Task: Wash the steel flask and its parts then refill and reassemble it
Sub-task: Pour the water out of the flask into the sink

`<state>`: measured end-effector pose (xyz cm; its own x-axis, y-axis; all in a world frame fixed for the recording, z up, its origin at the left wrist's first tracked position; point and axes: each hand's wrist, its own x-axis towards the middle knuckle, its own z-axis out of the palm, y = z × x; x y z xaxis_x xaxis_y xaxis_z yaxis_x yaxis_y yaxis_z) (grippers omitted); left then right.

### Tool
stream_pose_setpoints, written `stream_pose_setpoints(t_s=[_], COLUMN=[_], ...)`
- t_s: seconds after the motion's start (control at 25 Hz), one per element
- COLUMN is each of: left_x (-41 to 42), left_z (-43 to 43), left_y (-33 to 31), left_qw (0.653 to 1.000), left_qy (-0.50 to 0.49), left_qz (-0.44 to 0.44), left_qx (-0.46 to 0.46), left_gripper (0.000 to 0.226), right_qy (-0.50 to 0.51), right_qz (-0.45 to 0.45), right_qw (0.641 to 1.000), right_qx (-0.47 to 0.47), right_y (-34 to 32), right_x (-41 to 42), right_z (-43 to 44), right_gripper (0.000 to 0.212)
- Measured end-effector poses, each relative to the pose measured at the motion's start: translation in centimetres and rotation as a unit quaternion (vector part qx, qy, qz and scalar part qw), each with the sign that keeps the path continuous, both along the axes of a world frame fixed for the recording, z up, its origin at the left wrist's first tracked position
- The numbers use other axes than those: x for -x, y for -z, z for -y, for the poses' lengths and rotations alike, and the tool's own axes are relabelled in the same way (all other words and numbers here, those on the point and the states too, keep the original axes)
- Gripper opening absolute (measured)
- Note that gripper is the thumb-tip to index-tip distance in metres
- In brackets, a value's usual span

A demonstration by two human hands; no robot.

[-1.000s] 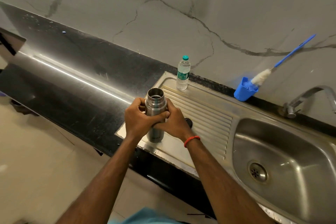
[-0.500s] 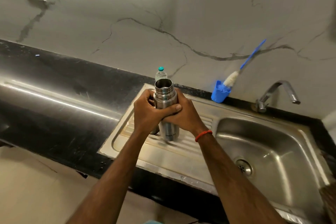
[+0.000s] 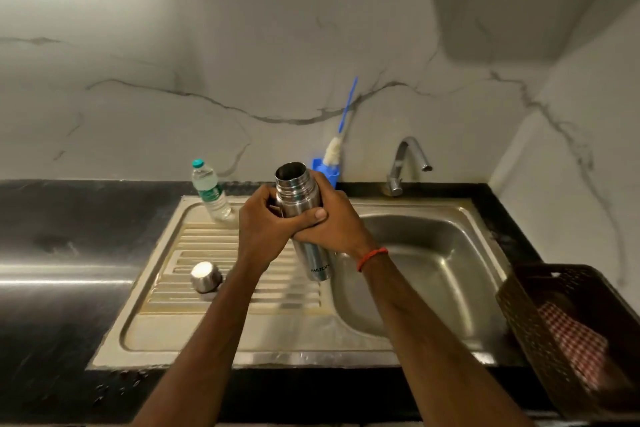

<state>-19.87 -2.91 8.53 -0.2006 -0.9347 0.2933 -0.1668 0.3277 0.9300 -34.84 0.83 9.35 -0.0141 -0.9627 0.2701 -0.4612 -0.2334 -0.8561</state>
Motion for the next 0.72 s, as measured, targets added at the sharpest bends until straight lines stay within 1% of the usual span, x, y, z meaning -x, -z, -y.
stream_pose_setpoints(t_s=[0.16,0.32,0.48,0.64,0.72], left_x=[4.9,8.9,11.7,13.5,14.1], left_z=[-1.3,-3.2,-5.3,-6.5,-6.9], left_y=[0.1,0.4,0.6,1.4,1.9], left_qw=[0.998,0.994,0.987,0.983,0.983], left_qy=[0.052,0.097,0.136,0.159,0.163], left_qz=[0.006,-0.015,-0.025,-0.009,0.018], left_qx=[-0.026,-0.058,-0.077,-0.095,-0.084], left_gripper=[0.057,0.048,0.038,0.037,0.040], right_qy=[0.039,0.074,0.089,0.111,0.125], right_qz=[-0.033,-0.033,-0.046,-0.045,-0.071], right_qw=[0.999,0.997,0.995,0.993,0.989], right_qx=[-0.010,-0.009,-0.010,-0.015,-0.019], right_y=[-0.1,0.1,0.3,0.8,1.1], right_x=[5.2,9.2,12.0,14.1,15.1], right_z=[-2.3,-4.5,-6.5,-8.2,-8.9], right_gripper=[0.093,0.089,0.093,0.096,0.095])
